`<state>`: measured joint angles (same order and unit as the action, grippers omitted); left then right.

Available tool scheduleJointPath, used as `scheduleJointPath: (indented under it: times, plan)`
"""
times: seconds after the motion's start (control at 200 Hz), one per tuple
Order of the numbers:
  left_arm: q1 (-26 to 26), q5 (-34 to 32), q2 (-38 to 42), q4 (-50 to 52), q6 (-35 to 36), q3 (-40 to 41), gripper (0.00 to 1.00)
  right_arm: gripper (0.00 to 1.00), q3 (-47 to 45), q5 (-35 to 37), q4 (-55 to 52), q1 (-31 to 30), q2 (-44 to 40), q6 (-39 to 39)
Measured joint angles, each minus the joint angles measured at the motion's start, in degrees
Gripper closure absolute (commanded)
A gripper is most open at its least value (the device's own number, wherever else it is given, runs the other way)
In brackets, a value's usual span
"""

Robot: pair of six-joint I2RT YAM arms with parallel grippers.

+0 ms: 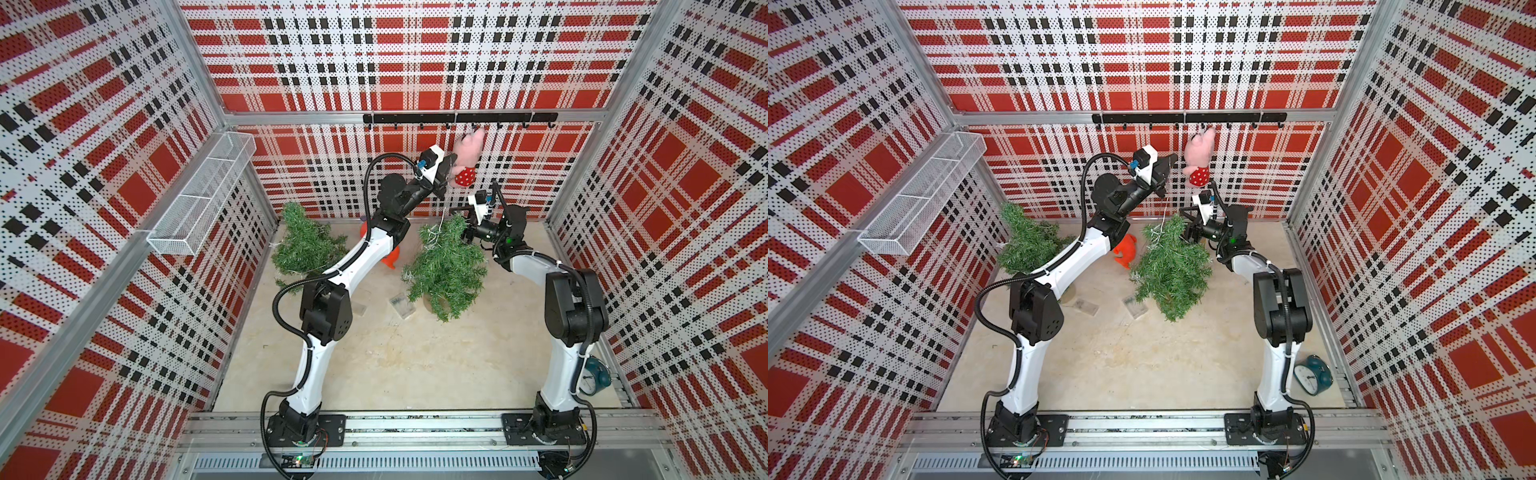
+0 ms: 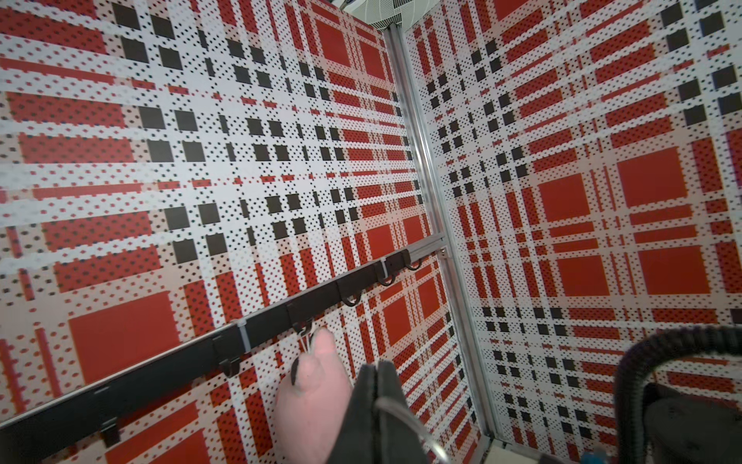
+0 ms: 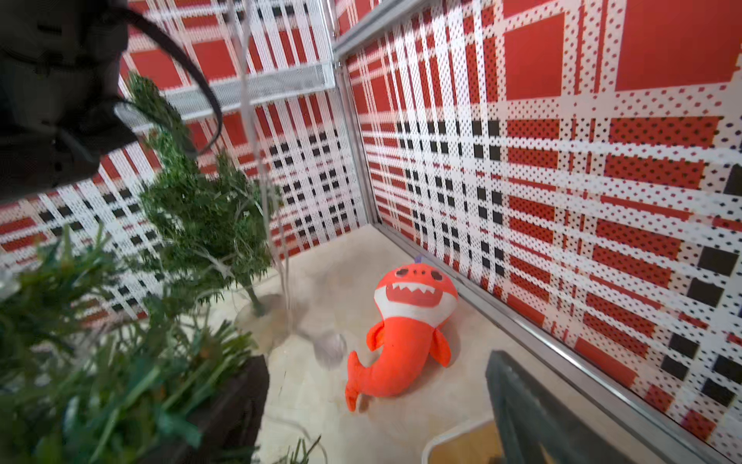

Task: Wrap string light around the christmas tree
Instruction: Wrap the light string around the Christmas tree.

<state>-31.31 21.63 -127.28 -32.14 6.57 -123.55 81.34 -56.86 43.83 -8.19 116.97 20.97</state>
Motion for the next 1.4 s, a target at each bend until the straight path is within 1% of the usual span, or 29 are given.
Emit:
scheduleJointPath:
  times: [0.075,0.15,0.225,0.346,0.391,0.491,0.551,0.586,0.636,0.661,0.742,0.867,0.952,1.097,1.228,1.398]
  plan:
    - [-0.46,0.7,-0.17,-0.02,-0.68,-0.02,0.93,0.14,1.68,-1.27,6.21,-0.17,2.82,6.32]
    - [-0.48,0.9,-0.33,0.02,-1.25,-0.02,0.92,0.15,2.1,-2.23,10.56,-0.44,4.2,10.19]
    - [-0.22,0.92,-0.39,0.02,-1.66,-0.02,0.92,0.17,1.84,-2.43,12.52,-0.55,4.35,11.74]
    - [0.26,0.94,-0.39,0.02,-2.1,0.0,0.91,0.25,1.79,-2.1,12.61,-1.09,4.33,10.01]
    - [0.39,1.03,-0.39,0.02,-2.25,0.15,0.91,0.29,1.73,-1.84,11.87,-1.42,4.33,9.18]
    - [0.5,1.36,-0.39,0.04,-2.4,0.85,0.91,0.43,1.77,-0.61,9.44,-2.43,4.31,6.51]
    - [0.52,1.6,-0.39,0.09,-2.49,1.44,0.91,0.48,1.81,0.33,8.09,-2.99,4.31,5.51]
    - [0.55,1.79,-0.39,0.22,-2.51,1.66,0.91,0.55,1.86,0.66,7.5,-3.17,4.31,5.05]
    - [0.52,1.97,-0.44,0.68,-2.51,1.7,0.91,0.69,1.99,0.96,6.84,-3.41,4.31,4.63]
    - [0.52,2.01,-0.44,0.81,-2.51,1.7,0.9,0.73,2.1,1.2,6.64,-3.43,4.31,4.68]
    - [0.55,2.14,-0.44,1.01,-2.49,1.7,0.9,0.78,2.21,2.25,6.51,-3.63,4.31,4.07]
    - [0.74,2.36,-0.44,1.92,-2.4,1.75,0.88,0.93,2.19,5.53,6.4,-3.69,4.15,3.74]
    - [0.85,2.47,-0.07,2.25,-2.1,2.93,0.87,1.0,2.16,8.79,6.27,-3.72,3.52,3.43]
    - [1.01,2.6,2.01,3.37,-1.6,8.22,0.84,1.0,2.16,14.29,6.67,-3.82,1.75,3.96]
    - [1.18,2.49,4.66,4.42,-1.25,13.16,0.79,1.0,2.19,18.95,7.04,-4.09,0.11,4.9]
    - [1.49,2.03,7.74,4.63,-1.22,16.74,0.65,1.0,3.21,20.98,7.17,-4.33,-0.61,6.84]
